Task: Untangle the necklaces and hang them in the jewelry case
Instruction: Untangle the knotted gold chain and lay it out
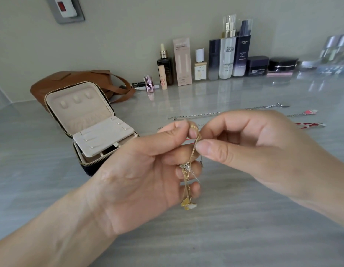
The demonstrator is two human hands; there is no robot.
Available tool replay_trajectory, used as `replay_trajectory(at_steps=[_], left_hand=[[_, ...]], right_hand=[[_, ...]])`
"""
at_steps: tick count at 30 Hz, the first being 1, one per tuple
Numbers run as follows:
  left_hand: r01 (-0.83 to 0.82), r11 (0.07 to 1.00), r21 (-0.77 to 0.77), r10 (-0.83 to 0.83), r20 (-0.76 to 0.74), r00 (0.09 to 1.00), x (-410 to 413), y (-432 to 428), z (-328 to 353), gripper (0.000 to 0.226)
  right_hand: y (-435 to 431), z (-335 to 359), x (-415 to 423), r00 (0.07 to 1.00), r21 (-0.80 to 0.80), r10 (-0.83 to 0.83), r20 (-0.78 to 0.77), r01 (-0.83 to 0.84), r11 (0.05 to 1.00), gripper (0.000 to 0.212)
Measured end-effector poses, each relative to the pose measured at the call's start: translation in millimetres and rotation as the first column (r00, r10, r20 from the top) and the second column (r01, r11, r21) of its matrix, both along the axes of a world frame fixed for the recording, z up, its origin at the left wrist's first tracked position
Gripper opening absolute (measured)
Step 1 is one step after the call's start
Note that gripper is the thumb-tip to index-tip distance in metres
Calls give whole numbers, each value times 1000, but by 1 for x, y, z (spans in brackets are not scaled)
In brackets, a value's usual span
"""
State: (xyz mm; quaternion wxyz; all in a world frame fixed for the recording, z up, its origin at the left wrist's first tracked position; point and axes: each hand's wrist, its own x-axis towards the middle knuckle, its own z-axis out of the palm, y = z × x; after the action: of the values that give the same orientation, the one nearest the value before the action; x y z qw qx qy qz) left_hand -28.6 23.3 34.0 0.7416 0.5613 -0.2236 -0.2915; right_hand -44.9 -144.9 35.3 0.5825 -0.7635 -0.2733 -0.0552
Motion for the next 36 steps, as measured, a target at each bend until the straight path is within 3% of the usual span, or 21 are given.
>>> replay_trajectory(at_steps=[9, 15, 18, 22, 27, 31, 36], left_hand=[[-5, 999, 31, 4, 29, 1000, -3, -1, -2, 25], [-7, 1000, 3, 7, -8, 1000, -3, 0, -6, 24], [4, 1000, -2, -4, -21, 1000, -2, 2, -8, 23], [14, 1000, 10, -14, -42, 999, -1, 4, -7, 19], [-60, 998, 8, 61, -110, 992, -5, 3, -3, 15], [-95, 995, 28, 98, -105, 990, -6, 3, -3, 14], [-109, 993, 38, 112, -82, 990, -7, 1, -4, 14]], right_hand=[[1, 2, -3, 979, -51, -94, 183, 104, 993, 9], [-2, 4, -3, 968, -69, -177, 176, 192, 979, 5], [-1, 6, -4, 982, -33, -156, 104, 160, 987, 7], [-4, 6, -2, 990, 77, -59, -130, 70, 995, 8], [-8, 3, 6, 899, 268, 138, -415, -24, 963, 9], [-7, 4, 7, 826, 447, 280, -490, -38, 894, 12], [-7, 10, 0, 795, 591, 327, -511, 49, 805, 10]])
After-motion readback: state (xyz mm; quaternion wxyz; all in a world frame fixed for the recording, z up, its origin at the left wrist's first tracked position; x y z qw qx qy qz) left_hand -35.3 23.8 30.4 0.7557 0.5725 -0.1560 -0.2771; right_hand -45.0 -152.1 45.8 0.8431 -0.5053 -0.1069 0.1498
